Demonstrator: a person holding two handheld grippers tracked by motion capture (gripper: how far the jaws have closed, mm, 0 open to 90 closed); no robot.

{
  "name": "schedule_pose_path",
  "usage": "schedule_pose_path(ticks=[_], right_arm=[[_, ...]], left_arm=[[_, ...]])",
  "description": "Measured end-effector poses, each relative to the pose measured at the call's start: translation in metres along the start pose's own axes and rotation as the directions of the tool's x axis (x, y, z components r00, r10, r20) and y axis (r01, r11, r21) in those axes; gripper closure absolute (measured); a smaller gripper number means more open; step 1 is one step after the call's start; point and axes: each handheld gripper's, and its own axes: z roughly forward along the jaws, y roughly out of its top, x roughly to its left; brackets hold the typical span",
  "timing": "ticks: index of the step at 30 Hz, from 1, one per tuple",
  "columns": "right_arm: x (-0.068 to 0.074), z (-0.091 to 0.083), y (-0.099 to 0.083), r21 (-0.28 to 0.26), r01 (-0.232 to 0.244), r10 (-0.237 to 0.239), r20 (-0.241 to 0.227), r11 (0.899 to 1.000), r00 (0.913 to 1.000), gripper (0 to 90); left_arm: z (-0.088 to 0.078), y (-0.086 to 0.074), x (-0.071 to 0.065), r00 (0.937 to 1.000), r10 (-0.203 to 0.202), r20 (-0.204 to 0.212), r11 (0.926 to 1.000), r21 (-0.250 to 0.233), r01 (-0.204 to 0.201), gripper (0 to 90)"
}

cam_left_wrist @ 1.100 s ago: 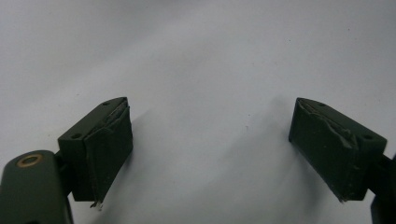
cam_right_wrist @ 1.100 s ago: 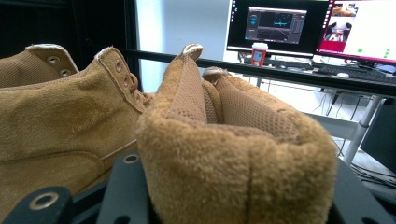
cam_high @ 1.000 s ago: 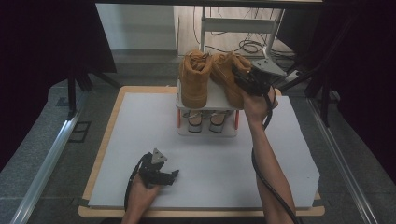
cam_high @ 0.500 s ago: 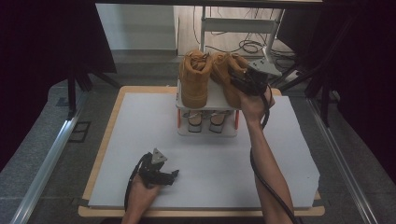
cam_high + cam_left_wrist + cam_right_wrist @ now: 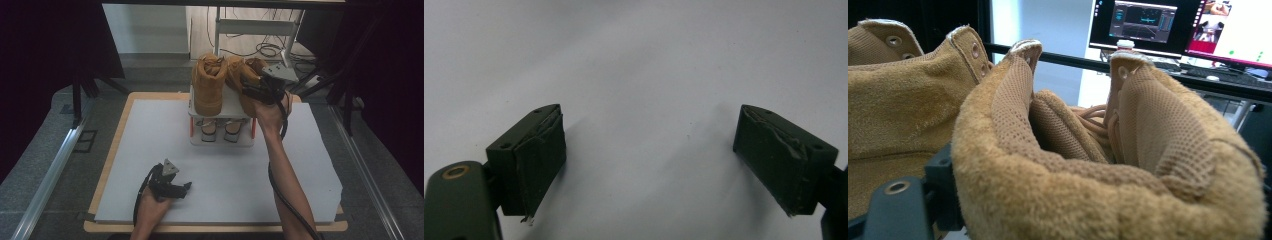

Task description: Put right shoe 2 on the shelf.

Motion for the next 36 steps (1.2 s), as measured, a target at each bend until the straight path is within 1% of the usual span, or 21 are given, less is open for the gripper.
schedule_pose_path(ticks=[3, 8, 11, 22, 24, 32, 34, 36], right_arm=[[0.001, 0.000, 0.002, 0.019, 0.000, 0.000, 0.006, 1.000, 1.0000, 13.1], [0.001, 0.000, 0.003, 0.029, 0.001, -0.001, 0.007, 1.000, 1.0000, 11.9], [0.002, 0.000, 0.003, 0.035, 0.012, -0.013, 0.008, 0.999, 0.9999, 10.2], [-0.001, -0.004, -0.003, 0.045, 0.024, -0.023, -0.023, 0.999, 0.9995, 1.7], [-0.001, -0.006, -0.003, 0.042, 0.034, -0.033, -0.024, 0.999, 0.9992, 0.8], [-0.001, -0.010, -0.007, 0.036, 0.045, -0.043, -0.041, 0.998, 0.9982, 0.0], [-0.001, -0.011, -0.007, 0.045, 0.048, -0.046, -0.037, 0.998, 0.9983, 0.0], [-0.002, -0.012, -0.008, 0.053, 0.044, -0.041, -0.046, 0.998, 0.9981, 0.0]], left_arm=[[0.000, 0.000, 0.000, 1.0000, -0.003, 0.000, 1.0000, -0.002, 0.003, 13.3], [0.000, 0.000, 0.000, 1.0000, -0.003, 0.000, 1.0000, -0.002, 0.003, 13.3], [0.000, 0.000, 0.000, 1.0000, -0.003, -0.001, 1.0000, -0.002, 0.003, 13.3], [0.000, 0.000, 0.000, 1.0000, -0.003, -0.001, 1.0000, -0.002, 0.003, 13.3], [0.000, 0.000, 0.000, 1.0000, -0.003, -0.001, 1.0000, -0.002, 0.003, 13.3], [0.000, 0.000, 0.000, 1.0000, -0.002, -0.001, 1.0000, -0.002, 0.002, 13.3], [0.000, 0.000, 0.000, 1.0000, 0.000, -0.001, 1.0000, -0.001, 0.000, 13.3], [0.000, 0.000, 0.000, 1.0000, -0.002, -0.001, 1.0000, -0.002, 0.002, 13.3]])
